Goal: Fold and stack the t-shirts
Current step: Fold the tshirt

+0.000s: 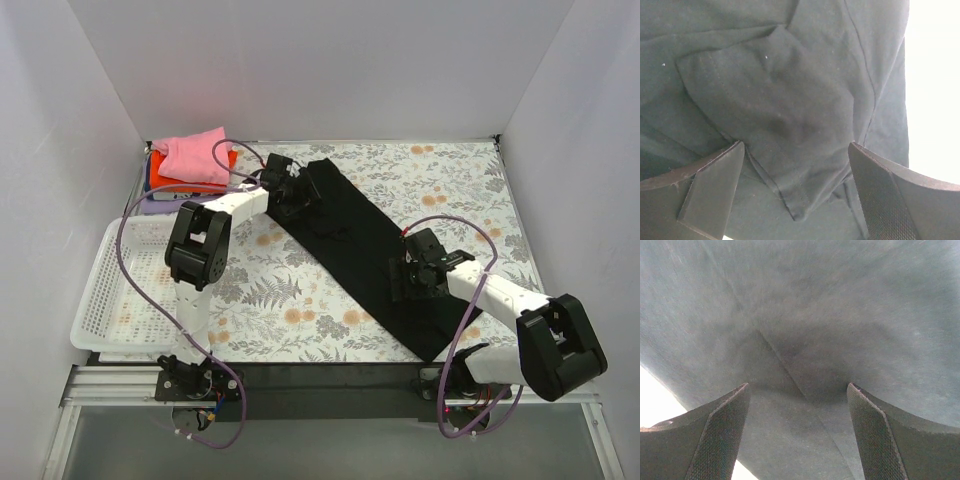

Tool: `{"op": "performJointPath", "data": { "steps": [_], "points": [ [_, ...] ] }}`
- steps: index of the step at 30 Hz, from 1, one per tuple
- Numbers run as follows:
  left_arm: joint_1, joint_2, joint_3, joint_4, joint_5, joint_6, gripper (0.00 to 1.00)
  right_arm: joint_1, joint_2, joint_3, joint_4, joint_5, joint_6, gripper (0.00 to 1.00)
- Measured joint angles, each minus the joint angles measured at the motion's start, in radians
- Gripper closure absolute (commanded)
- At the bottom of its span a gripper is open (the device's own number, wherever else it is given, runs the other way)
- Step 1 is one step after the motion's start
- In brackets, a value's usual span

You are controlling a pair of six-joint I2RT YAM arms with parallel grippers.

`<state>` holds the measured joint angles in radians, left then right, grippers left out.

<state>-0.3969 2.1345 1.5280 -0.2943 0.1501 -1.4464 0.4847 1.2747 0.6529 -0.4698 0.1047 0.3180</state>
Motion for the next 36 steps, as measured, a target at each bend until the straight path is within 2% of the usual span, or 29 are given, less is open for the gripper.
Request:
{"op": "performJointPath", "data": {
  "steps": [10,19,23,30,36],
  "points": [
    [0.021,0.178,0.246,0.018,0.05,0.009,0.16,0.023,0.043,0.0,0.057,-0.058,0.007,0.19],
    [0.053,0.367,0.54,0.017,0.074,0.125,0.15,0.228,0.145,0.071,0.171,-0.143,0.113,0.19],
    [0.059,0.41,0.613,0.01,0.083,0.17,0.15,0.291,0.19,0.111,0.189,-0.162,0.15,0.19],
    [0.066,0.394,0.611,-0.001,0.076,0.206,0.15,0.312,0.169,0.138,0.145,-0.162,0.174,0.19],
    [0.064,0.198,0.411,-0.007,0.049,0.199,0.15,0.312,0.083,0.138,0.09,-0.117,0.175,0.19]
  ]
}}
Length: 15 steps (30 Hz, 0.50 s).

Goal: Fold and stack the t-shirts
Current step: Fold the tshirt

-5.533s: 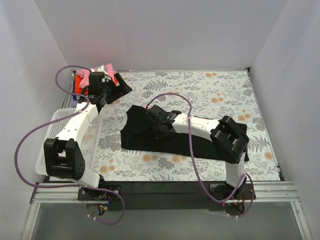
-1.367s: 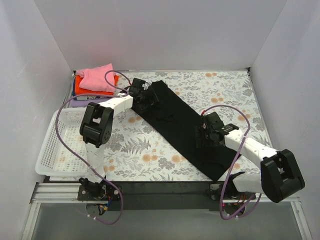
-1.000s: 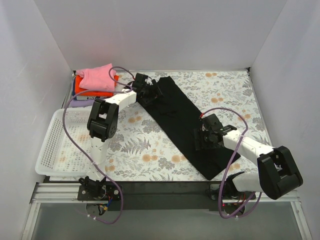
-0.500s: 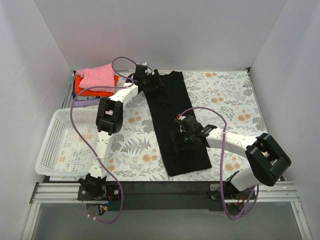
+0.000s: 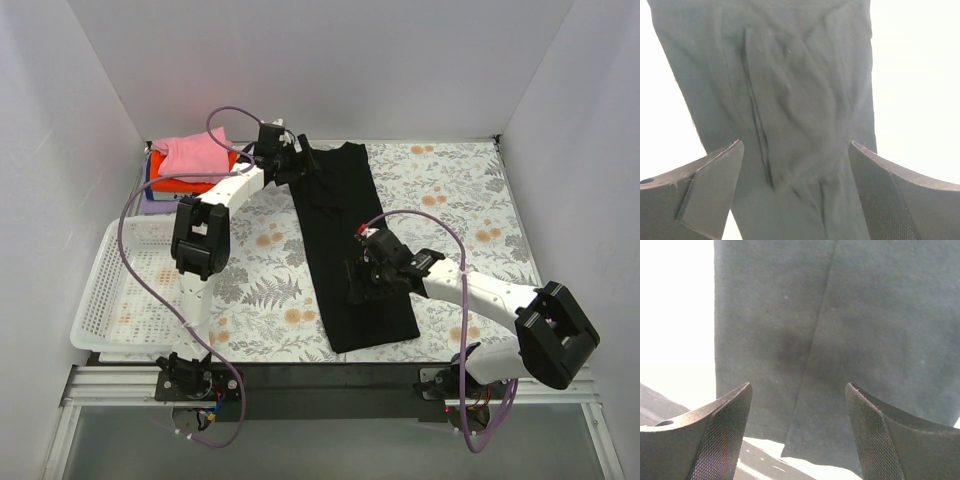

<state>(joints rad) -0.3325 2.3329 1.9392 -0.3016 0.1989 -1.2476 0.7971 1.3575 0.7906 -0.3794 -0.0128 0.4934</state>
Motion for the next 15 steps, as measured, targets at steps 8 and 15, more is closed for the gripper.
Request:
{"op": "performJointPath", "data": {
  "steps": [8,15],
  "points": [
    [-0.056,-0.197,-0.238,0.061,-0.014,-0.045,0.15,0.032,-0.019,-0.052,-0.029,0.026,0.011,0.19],
    [-0.076,-0.109,-0.269,0.069,0.003,-0.08,0.15,0.077,-0.029,-0.072,-0.041,0.032,0.042,0.19]
  ]
}}
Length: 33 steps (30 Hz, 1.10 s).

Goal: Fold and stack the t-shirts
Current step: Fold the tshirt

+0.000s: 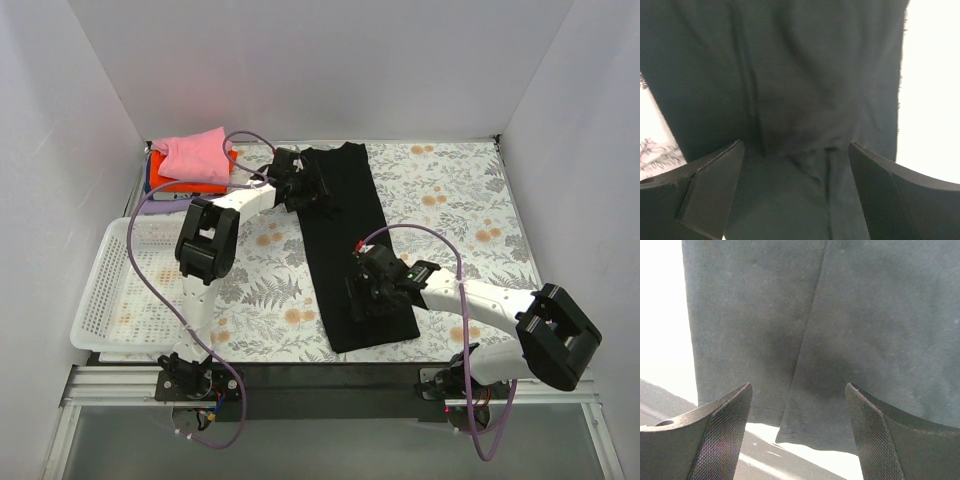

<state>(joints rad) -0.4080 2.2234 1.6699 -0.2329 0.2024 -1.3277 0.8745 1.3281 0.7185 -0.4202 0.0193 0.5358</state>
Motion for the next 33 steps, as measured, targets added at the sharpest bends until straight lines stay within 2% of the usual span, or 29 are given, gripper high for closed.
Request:
{"op": "performJointPath", "data": {
  "steps": [12,22,33],
  "points": [
    [0.012,0.108,0.116,0.027,-0.008,0.012,0.15,0.073,0.062,-0.003,0.056,-0.039,0.05,0.19],
    [0.01,0.192,0.252,0.012,-0.019,0.076,0.15,0.148,0.195,0.105,0.126,-0.075,0.068,0.19],
    [0.01,0.183,0.259,-0.004,-0.011,0.121,0.15,0.156,0.197,0.118,0.12,-0.066,0.061,0.16]
  ]
}}
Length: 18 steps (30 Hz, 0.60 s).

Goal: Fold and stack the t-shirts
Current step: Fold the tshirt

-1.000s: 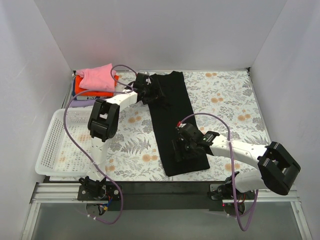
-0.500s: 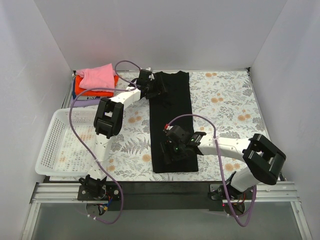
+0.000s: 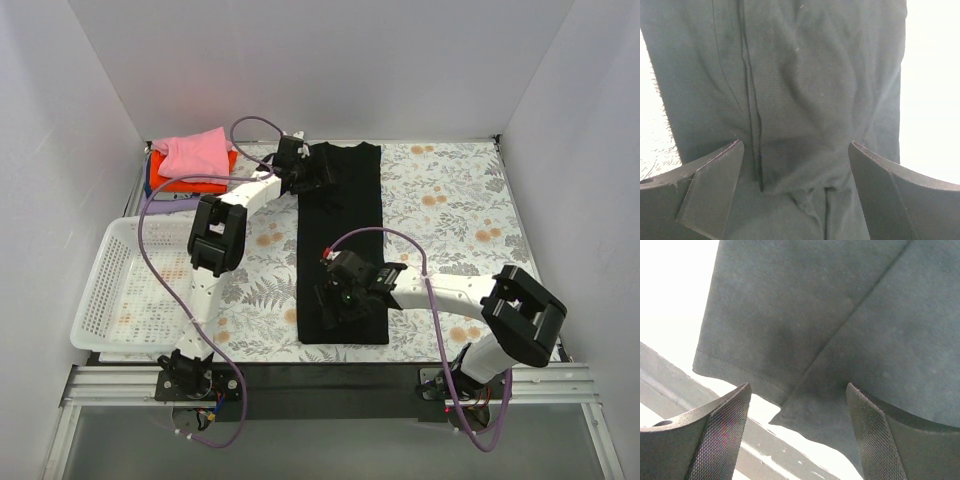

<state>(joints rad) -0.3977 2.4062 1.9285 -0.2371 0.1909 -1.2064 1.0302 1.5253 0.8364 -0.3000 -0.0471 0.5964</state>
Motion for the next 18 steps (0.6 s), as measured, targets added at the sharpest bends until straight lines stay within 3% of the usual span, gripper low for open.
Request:
{"op": "performJointPath", "data": {
  "steps": [4,8,14,18],
  "points": [
    [0.001,-0.074,-0.03,-0.009,-0.013,0.014,0.14,0.0,-0.053,0.0,-0.053,0.032,-0.002,0.16],
    [0.002,-0.286,-0.159,-0.006,-0.061,0.023,0.14,0.0,-0.154,-0.001,-0.107,0.086,0.003,0.16],
    [0.002,-0.723,-0.529,0.048,-0.111,0.006,0.14,-0.016,-0.333,-0.079,-0.18,0.163,0.038,0.22],
    [-0.018,-0.909,-0.779,0.053,-0.128,-0.033,0.15,-0.049,-0.425,-0.207,-0.237,0.178,0.079,0.24]
  ]
}}
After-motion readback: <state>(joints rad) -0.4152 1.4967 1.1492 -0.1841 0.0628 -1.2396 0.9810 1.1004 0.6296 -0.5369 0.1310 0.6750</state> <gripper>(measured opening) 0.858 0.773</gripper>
